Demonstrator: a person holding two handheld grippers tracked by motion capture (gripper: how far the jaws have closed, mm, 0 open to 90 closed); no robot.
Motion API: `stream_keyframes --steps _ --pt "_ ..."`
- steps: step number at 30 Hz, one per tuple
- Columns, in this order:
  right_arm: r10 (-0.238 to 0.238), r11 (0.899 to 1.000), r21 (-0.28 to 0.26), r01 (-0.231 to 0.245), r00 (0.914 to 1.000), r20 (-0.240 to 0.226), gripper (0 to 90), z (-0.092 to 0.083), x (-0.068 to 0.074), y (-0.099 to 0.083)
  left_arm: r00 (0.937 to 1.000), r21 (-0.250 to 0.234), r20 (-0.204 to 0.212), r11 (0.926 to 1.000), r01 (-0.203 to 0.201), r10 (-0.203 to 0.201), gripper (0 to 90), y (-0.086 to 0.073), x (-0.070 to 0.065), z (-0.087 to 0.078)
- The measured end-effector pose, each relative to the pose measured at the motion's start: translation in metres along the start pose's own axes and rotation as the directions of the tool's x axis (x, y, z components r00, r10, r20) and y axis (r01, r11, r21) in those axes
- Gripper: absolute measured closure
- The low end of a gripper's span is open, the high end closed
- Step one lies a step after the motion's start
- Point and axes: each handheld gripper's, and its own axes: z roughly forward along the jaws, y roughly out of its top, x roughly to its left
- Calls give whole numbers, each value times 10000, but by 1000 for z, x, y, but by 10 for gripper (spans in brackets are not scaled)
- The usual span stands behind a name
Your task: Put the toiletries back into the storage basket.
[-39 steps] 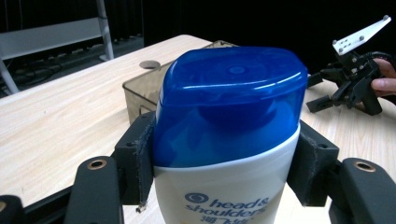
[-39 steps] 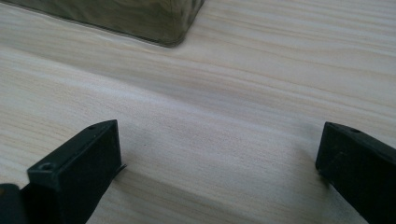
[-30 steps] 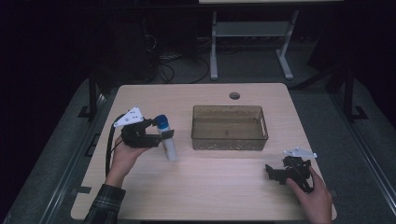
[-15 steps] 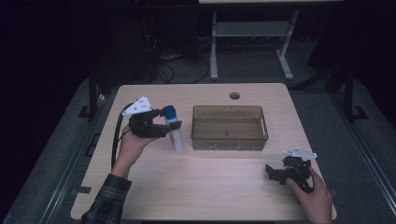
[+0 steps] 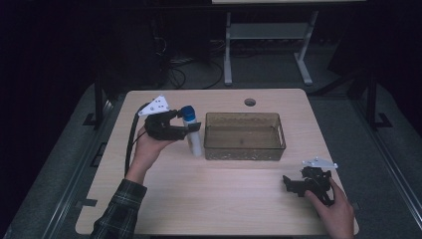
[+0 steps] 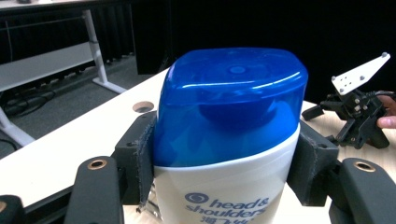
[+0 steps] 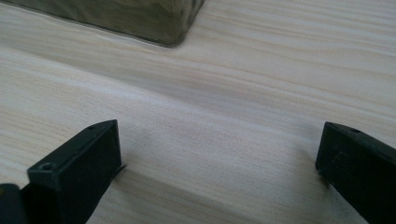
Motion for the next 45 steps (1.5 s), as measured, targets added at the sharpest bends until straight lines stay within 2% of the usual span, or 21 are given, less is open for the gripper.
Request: stream_keyframes --steps 14,22,27,31,35,45 --pt "0 10000 3 0 10000 0 0 0 0 0 9999 -191 76 9998 -93 94 347 17 4 18" --pt "12 10000 5 -12 10000 11 0 0 0 0 9996 -257 187 9994 -226 230 346 25 5 34" --pt "27 10000 15 -27 10000 11 0 0 0 0 9994 -394 169 9988 -290 297 346 25 6 43" --pt "3 10000 0 -3 10000 2 0 0 0 0 9986 -405 174 9980 -491 498 345 22 4 52" --pt "-2 10000 2 2 10000 -5 0 0 0 0 9968 -327 64 9963 -794 796 345 20 2 61" --pt "3 10000 0 -3 10000 4 0 0 0 0 9957 0 40 9958 -921 921 345 9 4 73"
